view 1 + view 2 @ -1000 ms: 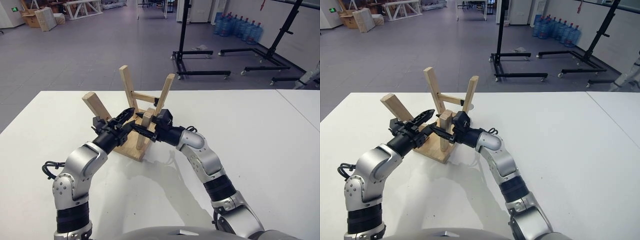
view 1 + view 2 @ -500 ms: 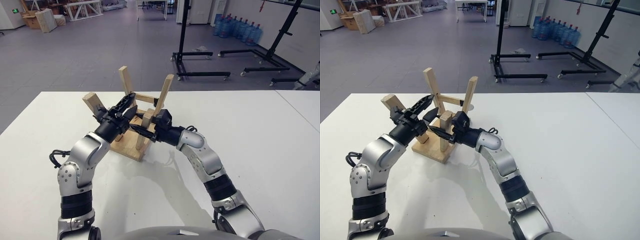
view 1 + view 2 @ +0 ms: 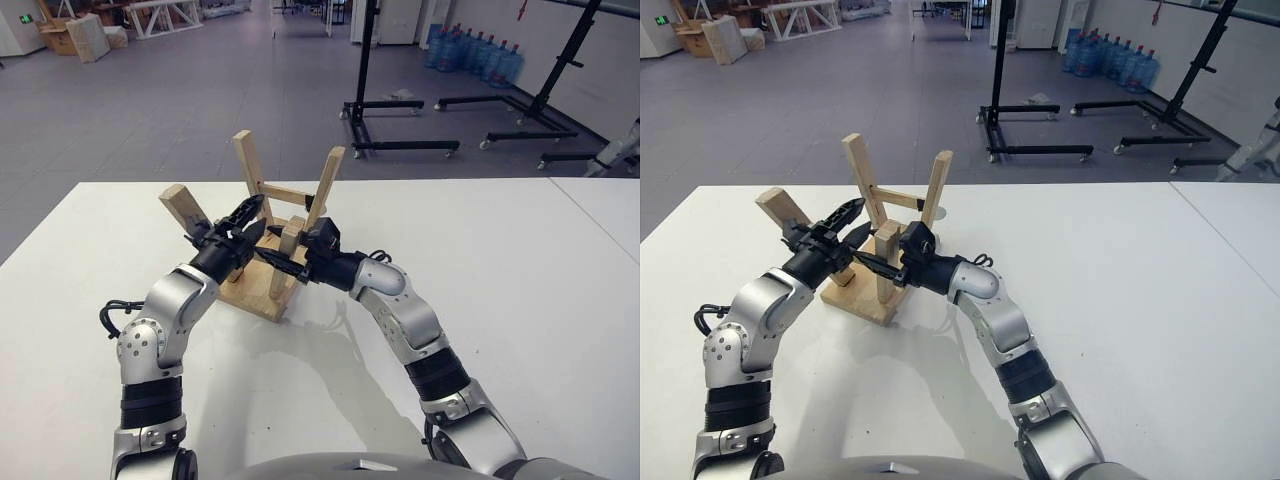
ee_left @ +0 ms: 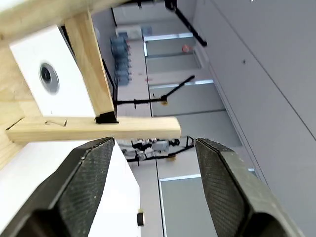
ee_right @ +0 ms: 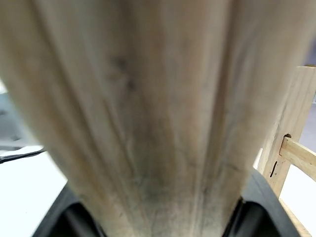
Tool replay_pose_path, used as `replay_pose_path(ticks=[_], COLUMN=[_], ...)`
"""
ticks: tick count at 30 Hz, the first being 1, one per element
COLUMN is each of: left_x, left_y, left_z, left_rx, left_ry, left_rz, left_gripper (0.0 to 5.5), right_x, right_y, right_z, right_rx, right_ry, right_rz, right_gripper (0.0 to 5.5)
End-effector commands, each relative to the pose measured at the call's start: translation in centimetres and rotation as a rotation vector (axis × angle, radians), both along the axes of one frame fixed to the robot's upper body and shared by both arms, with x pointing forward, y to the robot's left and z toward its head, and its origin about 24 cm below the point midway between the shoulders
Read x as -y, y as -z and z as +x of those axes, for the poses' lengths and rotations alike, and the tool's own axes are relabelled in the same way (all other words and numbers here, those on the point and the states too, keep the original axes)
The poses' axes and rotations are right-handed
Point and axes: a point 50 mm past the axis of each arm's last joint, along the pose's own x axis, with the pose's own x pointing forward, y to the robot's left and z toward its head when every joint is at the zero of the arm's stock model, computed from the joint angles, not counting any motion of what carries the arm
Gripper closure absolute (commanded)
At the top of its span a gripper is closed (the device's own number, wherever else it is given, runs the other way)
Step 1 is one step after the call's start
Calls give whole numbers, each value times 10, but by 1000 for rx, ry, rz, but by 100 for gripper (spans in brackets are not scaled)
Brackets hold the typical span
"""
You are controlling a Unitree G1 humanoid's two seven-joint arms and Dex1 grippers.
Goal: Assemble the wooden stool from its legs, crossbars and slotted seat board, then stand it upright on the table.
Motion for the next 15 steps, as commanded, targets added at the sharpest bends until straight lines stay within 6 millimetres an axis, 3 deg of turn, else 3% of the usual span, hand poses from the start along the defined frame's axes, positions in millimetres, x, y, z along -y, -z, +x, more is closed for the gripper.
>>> replay_pose_path(ticks=[1,5,10,15], left_x=[-4,-8,-4,6], left_y=[-26,-11,-14,37], left_z=[5,3,2,-9], left_rx=[65,13,23,-110], left_ry=[-25,-37,-26,20], left_rz=[17,44,58,110], left_gripper=[249,249,249,249], right_x=[-6,-6,-4,-6], right_y=[4,4,5,5], right_z=[-4,-3,-2,-2], right_rx=[-24,-24,-26,-28], right_ry=[-49,-51,-45,-41], right_rz=[-15,-20,-25,-36], right_gripper=[345,345,345,345])
